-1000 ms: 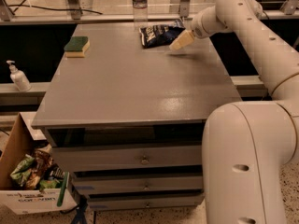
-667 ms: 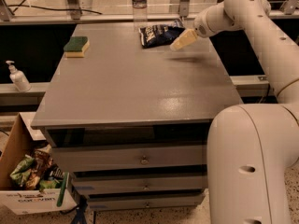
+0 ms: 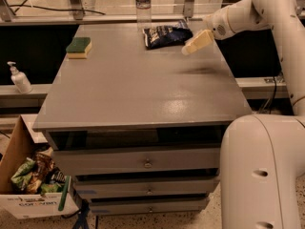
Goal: Move blue chip bag near water bottle
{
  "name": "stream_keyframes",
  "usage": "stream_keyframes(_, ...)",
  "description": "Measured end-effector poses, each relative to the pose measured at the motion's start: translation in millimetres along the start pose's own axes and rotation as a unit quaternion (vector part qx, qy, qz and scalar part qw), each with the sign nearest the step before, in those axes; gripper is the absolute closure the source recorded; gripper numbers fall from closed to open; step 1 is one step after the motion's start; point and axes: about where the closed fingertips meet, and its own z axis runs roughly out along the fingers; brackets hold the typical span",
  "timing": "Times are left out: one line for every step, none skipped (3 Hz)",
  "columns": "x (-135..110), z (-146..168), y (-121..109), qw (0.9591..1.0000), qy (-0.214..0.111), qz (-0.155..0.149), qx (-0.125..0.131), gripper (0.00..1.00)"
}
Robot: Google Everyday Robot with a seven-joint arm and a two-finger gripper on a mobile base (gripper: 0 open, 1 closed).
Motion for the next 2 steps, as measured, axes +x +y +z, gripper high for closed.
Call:
stream_keyframes(0.5, -26.7, 10.7, 0.9992, -0.026, -0.004, -0.031, 0.00)
stream_keyframes(0.0, -51.9, 12.1, 0.9984, -0.043, -0.012, -0.036, 0.00)
